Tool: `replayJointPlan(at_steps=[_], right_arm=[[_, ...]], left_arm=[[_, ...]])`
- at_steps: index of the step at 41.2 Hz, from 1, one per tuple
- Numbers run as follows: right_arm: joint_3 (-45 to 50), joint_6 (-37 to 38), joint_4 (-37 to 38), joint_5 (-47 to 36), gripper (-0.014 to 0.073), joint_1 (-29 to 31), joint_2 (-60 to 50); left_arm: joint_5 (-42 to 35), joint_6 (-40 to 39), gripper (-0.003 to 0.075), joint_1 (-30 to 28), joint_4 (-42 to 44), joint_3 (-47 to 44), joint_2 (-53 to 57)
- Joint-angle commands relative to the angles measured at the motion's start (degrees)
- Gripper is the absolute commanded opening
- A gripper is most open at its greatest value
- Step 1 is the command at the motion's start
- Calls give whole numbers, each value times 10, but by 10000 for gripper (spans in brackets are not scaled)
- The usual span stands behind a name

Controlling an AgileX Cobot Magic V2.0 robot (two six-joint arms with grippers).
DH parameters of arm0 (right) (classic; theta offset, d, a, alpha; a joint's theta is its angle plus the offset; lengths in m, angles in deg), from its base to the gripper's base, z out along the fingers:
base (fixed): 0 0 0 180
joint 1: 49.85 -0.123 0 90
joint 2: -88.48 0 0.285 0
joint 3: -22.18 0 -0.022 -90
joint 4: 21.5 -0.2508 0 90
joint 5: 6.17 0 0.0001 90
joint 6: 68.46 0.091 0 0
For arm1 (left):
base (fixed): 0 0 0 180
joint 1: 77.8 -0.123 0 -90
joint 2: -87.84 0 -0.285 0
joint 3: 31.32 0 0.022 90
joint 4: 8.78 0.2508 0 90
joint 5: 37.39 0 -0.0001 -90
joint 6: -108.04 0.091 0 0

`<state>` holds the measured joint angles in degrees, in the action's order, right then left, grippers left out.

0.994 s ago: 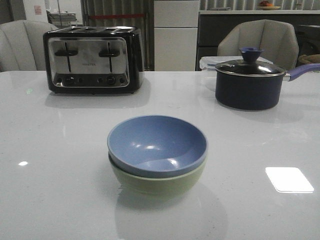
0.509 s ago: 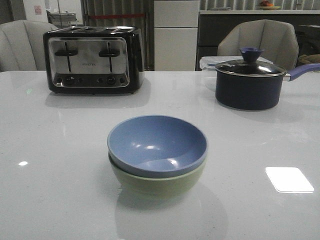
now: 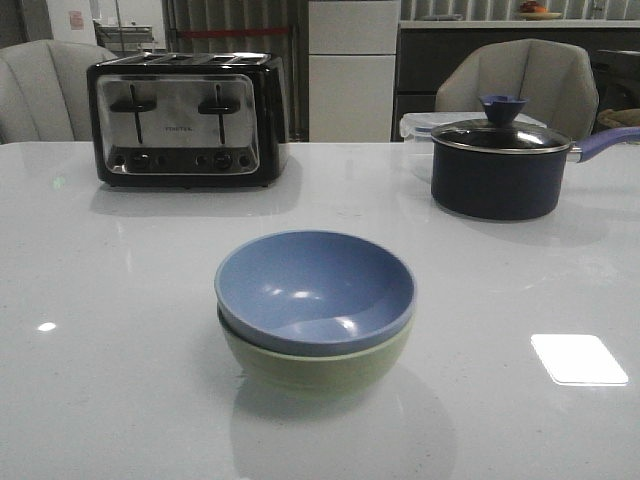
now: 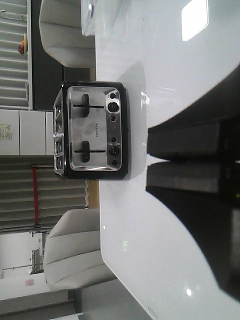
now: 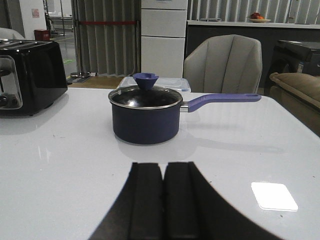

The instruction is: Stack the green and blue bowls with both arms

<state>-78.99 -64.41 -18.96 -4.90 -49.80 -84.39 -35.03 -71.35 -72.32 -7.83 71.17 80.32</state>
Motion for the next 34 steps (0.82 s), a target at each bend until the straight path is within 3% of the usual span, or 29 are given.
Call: replayJointPlan(at_steps=[1,34], right_arm=[[-2,3,0,-56,27,4,-11],[-2,-6,-13,-54,27,4,-11]], left_arm=[[-53,-6,93,-1,-2,-2,11],[-53,-6,93,-1,-2,-2,11]])
